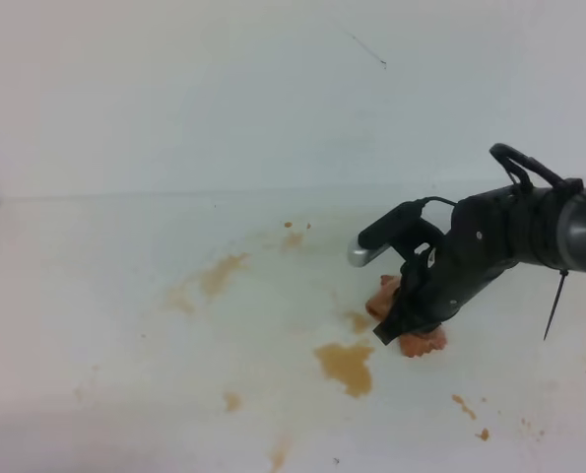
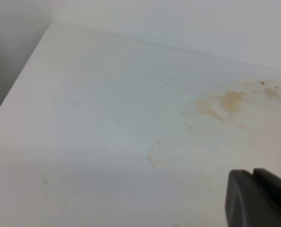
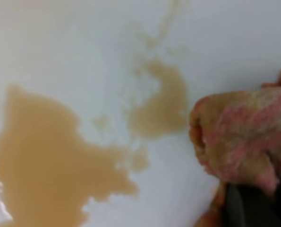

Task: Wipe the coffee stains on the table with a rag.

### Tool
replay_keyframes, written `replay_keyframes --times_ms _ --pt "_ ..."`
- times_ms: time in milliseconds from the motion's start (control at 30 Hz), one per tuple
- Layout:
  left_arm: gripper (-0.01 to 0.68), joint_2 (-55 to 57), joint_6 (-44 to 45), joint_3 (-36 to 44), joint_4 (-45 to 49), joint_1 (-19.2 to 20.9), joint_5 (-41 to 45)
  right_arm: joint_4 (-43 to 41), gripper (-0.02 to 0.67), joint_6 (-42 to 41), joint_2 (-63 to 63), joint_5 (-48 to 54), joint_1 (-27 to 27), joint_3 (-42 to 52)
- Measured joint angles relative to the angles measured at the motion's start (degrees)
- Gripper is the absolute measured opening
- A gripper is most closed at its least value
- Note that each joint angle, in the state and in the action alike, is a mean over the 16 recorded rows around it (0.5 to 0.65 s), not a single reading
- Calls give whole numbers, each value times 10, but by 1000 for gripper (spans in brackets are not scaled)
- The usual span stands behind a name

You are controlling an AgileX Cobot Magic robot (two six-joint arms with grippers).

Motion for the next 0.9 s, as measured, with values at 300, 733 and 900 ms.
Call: replay_keyframes --times_ms 300,733,900 --pt "-3 0 0 0 0 0 0 58 36 -68 15 47 43 -17" --pt "-3 0 0 0 0 0 0 179 36 -131 17 105 103 -17" --pt "-3 0 0 0 0 0 0 245 36 -172 9 111 109 -15"
